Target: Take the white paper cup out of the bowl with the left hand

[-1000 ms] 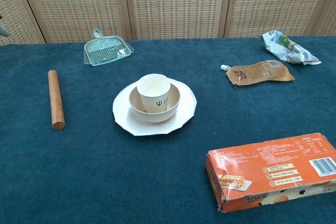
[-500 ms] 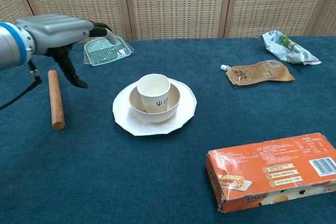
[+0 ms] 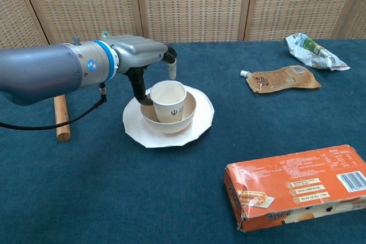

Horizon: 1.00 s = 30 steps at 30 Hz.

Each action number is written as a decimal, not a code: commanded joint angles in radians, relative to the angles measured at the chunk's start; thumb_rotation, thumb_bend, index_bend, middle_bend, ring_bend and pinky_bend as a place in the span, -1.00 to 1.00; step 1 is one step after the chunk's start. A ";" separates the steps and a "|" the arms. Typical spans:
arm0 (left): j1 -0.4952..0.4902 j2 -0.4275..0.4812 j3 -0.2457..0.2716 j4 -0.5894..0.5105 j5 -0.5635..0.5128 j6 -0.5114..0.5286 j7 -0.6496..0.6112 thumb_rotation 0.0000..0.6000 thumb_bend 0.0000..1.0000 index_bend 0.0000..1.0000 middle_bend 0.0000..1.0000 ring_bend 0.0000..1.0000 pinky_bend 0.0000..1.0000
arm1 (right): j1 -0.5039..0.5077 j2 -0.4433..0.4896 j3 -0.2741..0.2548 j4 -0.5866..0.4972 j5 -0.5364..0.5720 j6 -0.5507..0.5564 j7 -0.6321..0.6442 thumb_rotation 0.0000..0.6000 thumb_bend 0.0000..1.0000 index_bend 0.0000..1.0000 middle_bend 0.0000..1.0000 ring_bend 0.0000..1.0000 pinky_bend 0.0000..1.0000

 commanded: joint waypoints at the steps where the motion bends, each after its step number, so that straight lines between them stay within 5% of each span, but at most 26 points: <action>1: -0.025 -0.019 0.014 0.015 -0.019 0.005 0.006 1.00 -0.51 -0.42 -1.00 -1.00 -1.00 | -0.001 0.000 0.001 0.002 0.001 0.001 0.003 1.00 -0.80 -1.00 -1.00 -1.00 -1.00; 17: -0.068 -0.004 0.055 -0.016 -0.026 0.063 -0.040 1.00 -0.42 -0.12 -1.00 -1.00 -1.00 | -0.006 0.004 0.000 -0.006 -0.011 0.015 0.010 1.00 -0.80 -1.00 -1.00 -1.00 -1.00; 30: 0.045 0.219 0.084 -0.209 0.125 0.164 -0.196 1.00 -0.42 -0.13 -1.00 -1.00 -1.00 | -0.010 0.009 -0.002 -0.020 -0.017 0.027 -0.003 1.00 -0.80 -1.00 -1.00 -1.00 -1.00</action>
